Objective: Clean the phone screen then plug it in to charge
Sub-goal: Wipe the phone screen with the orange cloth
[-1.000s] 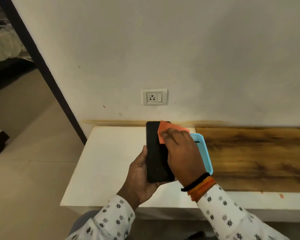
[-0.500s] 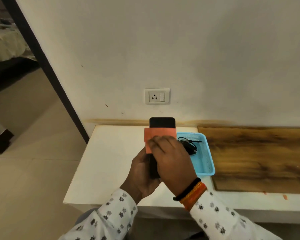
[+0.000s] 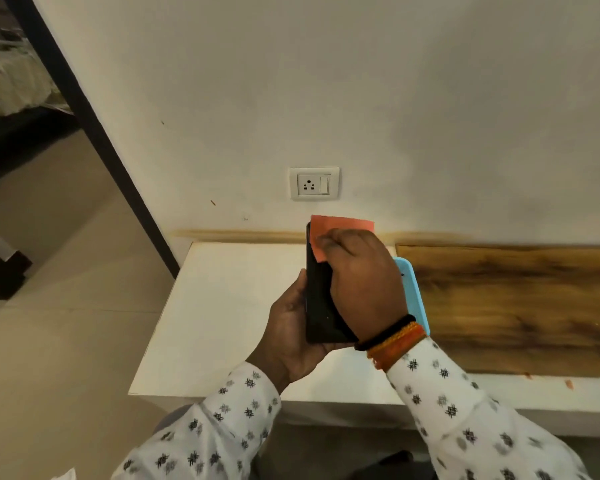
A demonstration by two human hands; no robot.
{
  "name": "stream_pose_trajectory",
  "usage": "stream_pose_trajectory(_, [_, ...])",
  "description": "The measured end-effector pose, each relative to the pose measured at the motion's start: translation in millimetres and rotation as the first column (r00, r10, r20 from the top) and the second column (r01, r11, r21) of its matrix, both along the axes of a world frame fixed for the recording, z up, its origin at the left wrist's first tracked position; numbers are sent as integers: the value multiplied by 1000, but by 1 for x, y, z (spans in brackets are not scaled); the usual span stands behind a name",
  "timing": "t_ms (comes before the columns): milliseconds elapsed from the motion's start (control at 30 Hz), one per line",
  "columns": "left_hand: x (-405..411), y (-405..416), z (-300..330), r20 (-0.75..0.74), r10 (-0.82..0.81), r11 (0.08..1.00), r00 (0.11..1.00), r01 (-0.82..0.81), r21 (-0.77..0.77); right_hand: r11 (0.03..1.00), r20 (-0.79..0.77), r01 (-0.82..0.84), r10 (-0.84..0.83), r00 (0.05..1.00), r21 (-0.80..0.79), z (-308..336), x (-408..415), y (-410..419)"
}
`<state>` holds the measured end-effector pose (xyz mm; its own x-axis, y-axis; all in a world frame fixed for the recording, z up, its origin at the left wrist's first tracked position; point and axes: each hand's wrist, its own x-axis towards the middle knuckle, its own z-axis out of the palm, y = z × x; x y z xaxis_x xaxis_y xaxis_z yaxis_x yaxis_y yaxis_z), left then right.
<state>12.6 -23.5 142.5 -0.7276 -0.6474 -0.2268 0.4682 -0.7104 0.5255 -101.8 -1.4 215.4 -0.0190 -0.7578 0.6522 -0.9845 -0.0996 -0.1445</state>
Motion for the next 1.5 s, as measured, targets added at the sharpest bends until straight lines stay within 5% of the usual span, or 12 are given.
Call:
stream_pose_trajectory(300, [12,-19,3,-2,56,996,998,-56,-63,991,-109,-130,130,985,6,-59,18,64])
stream_pose_trajectory(533, [5,-14,5,-26,-30,995,999,28,-96,993,41,109,-108,993,-38,-49,1,60])
stream_pose_trajectory(800, [2,-19,2,-57,-39,994,998,33,-104,999,-3,-37,37,999,-30,-65,40,77])
stream_pose_trajectory(933, [5,-17,5,-70,11,996,997,-17,-84,1000,-45,23,-23,999,-13,-69,23,84])
stream_pose_trajectory(1233, [5,-8,8,-26,-34,996,999,32,-77,983,116,183,-180,977,-21,-50,10,73])
stream_pose_trajectory(1500, [5,-11,8,-8,-9,999,1000,9,-36,995,11,7,-8,1000,100,-66,37,84])
